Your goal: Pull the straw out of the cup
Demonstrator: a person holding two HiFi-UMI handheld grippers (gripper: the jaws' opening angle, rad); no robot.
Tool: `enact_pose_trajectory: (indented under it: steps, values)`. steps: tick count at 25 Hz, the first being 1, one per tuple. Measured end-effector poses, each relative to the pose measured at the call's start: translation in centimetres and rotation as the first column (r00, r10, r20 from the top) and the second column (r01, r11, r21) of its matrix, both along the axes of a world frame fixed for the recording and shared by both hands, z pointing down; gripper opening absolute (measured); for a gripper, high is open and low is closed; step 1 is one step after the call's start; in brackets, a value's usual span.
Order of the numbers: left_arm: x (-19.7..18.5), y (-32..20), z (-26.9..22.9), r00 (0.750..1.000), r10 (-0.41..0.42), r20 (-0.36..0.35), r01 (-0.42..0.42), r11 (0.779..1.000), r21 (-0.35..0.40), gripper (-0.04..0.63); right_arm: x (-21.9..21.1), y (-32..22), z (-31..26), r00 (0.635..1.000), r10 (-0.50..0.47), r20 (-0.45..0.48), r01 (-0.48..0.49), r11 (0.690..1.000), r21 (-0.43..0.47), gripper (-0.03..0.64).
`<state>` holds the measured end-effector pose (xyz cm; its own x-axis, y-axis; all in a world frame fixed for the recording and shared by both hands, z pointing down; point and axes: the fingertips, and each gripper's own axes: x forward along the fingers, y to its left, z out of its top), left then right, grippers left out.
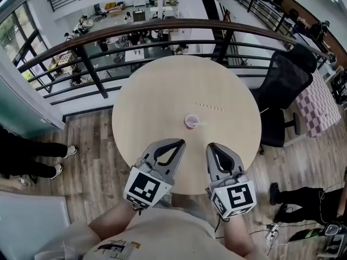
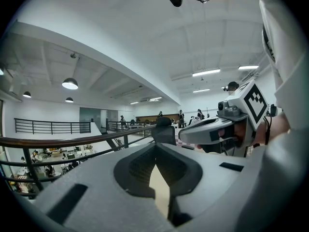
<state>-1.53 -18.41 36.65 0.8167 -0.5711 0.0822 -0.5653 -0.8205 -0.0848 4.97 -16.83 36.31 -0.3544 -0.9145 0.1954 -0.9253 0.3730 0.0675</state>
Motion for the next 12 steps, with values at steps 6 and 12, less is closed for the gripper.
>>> enact_pose_trajectory:
  steps: [6, 12]
  values:
    - [0.9, -0.9, 0.8, 0.999, -0.017, 0.029, 0.017, 1.000, 0.002, 0.012, 0.9, -0.9, 0.5, 1.000, -0.010, -0.002, 0.010, 1.000, -0.012, 0.026]
    - [1.9, -1.5, 0.6, 0.998, -0.055, 0.031, 0.056, 0.998, -0.003, 0.012, 2.1, -1.6, 0.7, 0.999, -0.037, 0.008, 0.037, 0.999, -0.027, 0.026]
